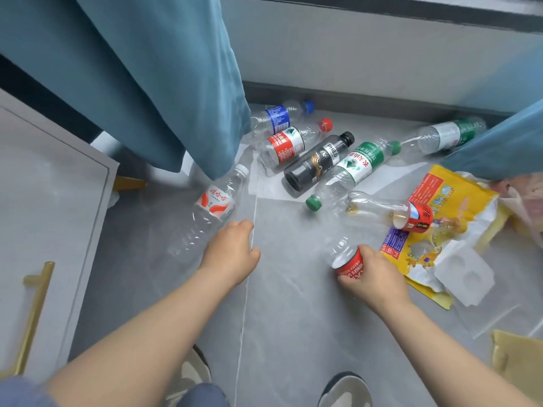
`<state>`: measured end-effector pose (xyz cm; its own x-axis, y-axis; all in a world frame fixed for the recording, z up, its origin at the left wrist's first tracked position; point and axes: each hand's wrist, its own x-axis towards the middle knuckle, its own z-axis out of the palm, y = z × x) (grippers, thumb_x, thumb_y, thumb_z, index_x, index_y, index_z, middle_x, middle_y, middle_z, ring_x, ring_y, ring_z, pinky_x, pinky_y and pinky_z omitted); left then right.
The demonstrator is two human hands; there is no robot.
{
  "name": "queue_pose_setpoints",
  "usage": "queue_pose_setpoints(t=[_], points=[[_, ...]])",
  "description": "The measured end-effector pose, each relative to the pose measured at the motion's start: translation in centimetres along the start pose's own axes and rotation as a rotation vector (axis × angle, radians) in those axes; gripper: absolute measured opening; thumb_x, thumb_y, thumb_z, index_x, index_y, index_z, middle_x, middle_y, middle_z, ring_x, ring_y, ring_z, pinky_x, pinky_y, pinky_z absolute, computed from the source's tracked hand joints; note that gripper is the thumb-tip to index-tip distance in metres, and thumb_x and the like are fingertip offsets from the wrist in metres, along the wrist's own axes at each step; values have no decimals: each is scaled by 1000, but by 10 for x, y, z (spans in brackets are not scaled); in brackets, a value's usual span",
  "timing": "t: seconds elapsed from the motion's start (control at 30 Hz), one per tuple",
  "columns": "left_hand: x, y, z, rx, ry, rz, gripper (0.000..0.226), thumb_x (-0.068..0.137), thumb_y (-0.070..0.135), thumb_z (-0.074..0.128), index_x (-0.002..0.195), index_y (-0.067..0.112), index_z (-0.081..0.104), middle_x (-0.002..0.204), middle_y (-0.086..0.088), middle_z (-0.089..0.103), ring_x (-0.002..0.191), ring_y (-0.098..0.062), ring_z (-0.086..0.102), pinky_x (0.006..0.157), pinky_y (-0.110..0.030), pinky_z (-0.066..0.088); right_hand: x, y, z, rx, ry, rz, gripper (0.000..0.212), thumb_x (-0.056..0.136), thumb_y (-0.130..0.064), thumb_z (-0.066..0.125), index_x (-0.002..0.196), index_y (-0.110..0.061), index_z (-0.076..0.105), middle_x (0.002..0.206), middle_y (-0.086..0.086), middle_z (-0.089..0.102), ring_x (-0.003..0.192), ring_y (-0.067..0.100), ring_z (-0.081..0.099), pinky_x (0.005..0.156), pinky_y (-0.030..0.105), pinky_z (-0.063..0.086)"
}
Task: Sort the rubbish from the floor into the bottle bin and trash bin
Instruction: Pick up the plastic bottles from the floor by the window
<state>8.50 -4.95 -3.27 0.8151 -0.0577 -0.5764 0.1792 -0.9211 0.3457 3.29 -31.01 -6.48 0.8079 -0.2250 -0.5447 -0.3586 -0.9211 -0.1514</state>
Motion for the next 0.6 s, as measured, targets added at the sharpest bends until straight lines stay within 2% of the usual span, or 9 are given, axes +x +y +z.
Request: queue_pose_setpoints(t=[0.2, 0.37, 0.5, 0.6], points=[[12, -26, -24, -15, 196, -49, 44, 81, 21, 62, 124, 16, 53, 131, -7, 49, 117, -31, 47, 92, -36, 43, 6, -36, -23, 89, 93, -92, 42, 70, -50, 65, 99, -24, 50, 97, 0, 61, 94, 28, 59, 64, 32, 40], [24, -46, -21, 65, 212, -107, 57, 76, 27, 68, 127, 14, 47, 136, -8, 39, 118, -34, 41, 97, -38, 42, 10, -63, -30, 179, 119, -141, 39, 69, -47, 67, 95, -24, 50, 96, -1, 59, 91, 26, 57, 67, 33, 44], [25, -54, -10, 102, 249, -155, 76, 72, 30, 73, 137, 19, 34, 133, -8, 36, 115, -35, 40, 95, -40, 41, 5, -74, -26, 203, 92, -162, 37, 69, -47, 68, 92, -25, 48, 90, -4, 56, 84, 21, 54, 64, 31, 38], [19, -60, 0, -35, 138, -293, 67, 73, 39, 72, 126, 14, 40, 124, -14, 41, 109, -38, 49, 91, -38, 43, 1, -76, -21, 222, 77, -161, 38, 68, -49, 68, 90, -26, 48, 86, -5, 57, 81, 20, 55, 63, 31, 39]])
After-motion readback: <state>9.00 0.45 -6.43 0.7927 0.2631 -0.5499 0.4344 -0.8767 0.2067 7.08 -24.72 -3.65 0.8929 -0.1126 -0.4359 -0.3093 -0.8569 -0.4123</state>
